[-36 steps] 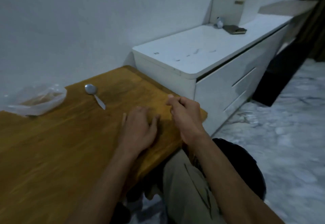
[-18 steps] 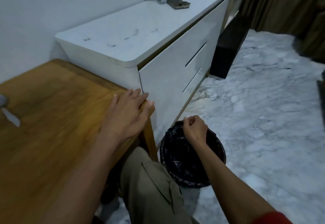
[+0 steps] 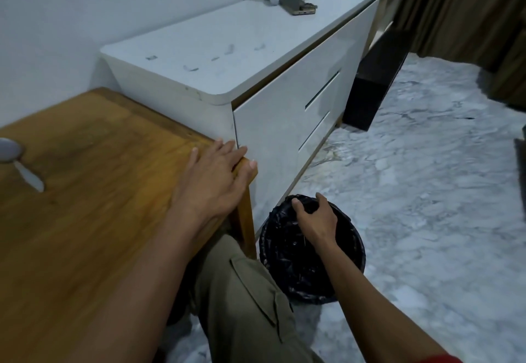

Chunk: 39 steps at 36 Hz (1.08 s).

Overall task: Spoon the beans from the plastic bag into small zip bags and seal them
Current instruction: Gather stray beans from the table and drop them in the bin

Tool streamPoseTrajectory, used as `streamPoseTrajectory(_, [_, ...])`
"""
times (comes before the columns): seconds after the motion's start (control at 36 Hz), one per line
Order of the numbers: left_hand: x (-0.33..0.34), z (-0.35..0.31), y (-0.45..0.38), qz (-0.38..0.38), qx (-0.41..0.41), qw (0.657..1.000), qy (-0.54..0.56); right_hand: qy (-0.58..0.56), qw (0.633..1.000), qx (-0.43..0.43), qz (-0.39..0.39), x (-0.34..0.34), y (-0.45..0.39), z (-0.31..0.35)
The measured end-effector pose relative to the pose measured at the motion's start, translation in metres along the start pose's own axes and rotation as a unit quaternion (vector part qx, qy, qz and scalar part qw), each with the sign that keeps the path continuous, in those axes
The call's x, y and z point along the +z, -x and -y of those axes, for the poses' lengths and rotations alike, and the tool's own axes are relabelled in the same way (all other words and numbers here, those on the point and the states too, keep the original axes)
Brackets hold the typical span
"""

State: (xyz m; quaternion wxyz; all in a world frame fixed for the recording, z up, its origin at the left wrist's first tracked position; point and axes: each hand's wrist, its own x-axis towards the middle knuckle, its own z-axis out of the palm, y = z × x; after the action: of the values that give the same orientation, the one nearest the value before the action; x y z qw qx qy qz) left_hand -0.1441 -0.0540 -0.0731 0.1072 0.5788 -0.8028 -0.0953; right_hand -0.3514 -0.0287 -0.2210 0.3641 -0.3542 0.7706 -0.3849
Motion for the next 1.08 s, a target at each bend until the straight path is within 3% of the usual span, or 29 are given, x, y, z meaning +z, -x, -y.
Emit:
streamPoseTrajectory(0.19, [-0.004, -0.002, 0.007, -0.027, -0.020, 0.999, 0.025, -0.064, 0.996, -0.063, -0.028, -0.010, 0.026, 0.050])
streamPoseTrajectory(0.47, [-0.024, 0.010, 0.053, -0.089, -0.104, 0.982, 0.128, -0.114, 0.967, -0.227, -0.034, -0.014, 0.100, 0.140])
streamPoseTrajectory(0.81, [-0.062, 0.079, 0.160, -0.196, -0.203, 0.947, 0.151, -0.018, 0.923, -0.329, 0.200, 0.055, 0.201, 0.192])
streamPoseTrajectory(1.08, [-0.091, 0.141, 0.236, -0.283, -0.330, 0.878, 0.201, 0.063, 0.852, -0.380, 0.354, 0.151, 0.248, 0.214])
